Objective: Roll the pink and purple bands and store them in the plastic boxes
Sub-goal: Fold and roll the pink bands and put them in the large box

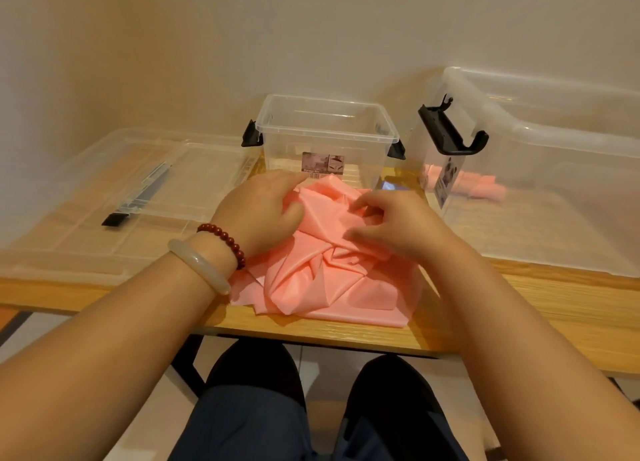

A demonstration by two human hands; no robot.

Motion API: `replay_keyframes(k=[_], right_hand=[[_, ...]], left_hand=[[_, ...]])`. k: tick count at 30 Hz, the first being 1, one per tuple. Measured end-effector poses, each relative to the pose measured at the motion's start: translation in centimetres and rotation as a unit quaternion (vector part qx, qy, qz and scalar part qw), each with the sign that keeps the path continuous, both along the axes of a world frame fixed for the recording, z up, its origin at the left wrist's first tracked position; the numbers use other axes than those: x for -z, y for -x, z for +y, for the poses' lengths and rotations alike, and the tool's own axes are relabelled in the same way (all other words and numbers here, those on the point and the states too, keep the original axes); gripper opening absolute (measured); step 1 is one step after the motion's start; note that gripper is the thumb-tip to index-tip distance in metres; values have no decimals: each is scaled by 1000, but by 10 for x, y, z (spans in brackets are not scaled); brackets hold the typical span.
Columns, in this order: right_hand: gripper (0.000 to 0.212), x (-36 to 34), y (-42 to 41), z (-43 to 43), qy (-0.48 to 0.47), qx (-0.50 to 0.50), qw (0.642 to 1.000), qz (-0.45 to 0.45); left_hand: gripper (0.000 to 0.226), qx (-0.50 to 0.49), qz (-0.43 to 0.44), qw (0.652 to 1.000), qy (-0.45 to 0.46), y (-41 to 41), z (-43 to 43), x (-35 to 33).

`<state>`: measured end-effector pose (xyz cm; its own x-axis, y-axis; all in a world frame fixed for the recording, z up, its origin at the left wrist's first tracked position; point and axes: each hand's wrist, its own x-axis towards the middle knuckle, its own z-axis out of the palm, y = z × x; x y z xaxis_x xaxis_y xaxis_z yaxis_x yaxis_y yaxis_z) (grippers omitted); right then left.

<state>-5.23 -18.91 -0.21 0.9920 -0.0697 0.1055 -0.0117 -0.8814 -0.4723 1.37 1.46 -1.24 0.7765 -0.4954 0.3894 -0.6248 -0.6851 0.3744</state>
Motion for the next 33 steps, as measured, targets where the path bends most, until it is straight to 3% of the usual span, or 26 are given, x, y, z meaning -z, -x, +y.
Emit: replay_keyframes(k=[2, 5, 7, 9, 10, 12, 13, 14, 15, 16, 17, 21, 24, 29, 33], right_hand=[[13, 5, 3, -1, -20, 14, 997, -78], [13, -3, -1, 2, -134, 37, 971, -196], [11, -14, -3, 2, -164, 50, 960, -223], [4, -19, -1, 0, -166, 53, 961, -216], [10, -22, 4, 0, -172, 43, 965, -195], [43, -21, 11, -2, -186, 16, 978, -93], [56, -17, 12, -4, -143, 13, 989, -28], [54, -13, 12, -4, -76, 12, 997, 27], [35, -5, 9, -6, -6, 12, 999, 47], [10, -1, 7, -7, 37, 29, 999, 28], [8, 4, 3, -9, 40, 51, 998, -18], [16, -4, -5, -6, -177, 130, 956, -196], [22, -25, -11, 1, -210, 81, 941, -255], [49, -49, -23, 17, -207, 8, 948, -240], [56, -39, -25, 26, -317, -53, 925, -201]], left_hand=[[52, 56, -14, 998, 3, 4, -8, -6], [59, 113, 10, 993, -22, 4, -25, -14], [44, 115, 21, 993, -10, 1, -33, -19], [23, 105, 13, 994, 22, 0, -34, -22], [20, 94, 0, 995, 38, -2, -32, -23], [21, 54, -31, 996, 68, -6, -24, -27], [21, 34, -41, 995, 82, -8, -19, -29], [22, 19, -47, 994, 92, -11, -14, -31], [23, 8, -50, 994, 97, -13, -10, -33], [24, 0, -51, 994, 95, -16, -6, -34], [26, -4, -51, 995, 90, -17, -2, -34], [36, 1, -42, 998, 56, -20, 7, -31], [49, 41, 9, 999, 14, -19, 8, -29], [72, 97, 74, 992, 43, -13, 5, -33], [80, 93, 57, 987, 115, -8, -9, -35]])
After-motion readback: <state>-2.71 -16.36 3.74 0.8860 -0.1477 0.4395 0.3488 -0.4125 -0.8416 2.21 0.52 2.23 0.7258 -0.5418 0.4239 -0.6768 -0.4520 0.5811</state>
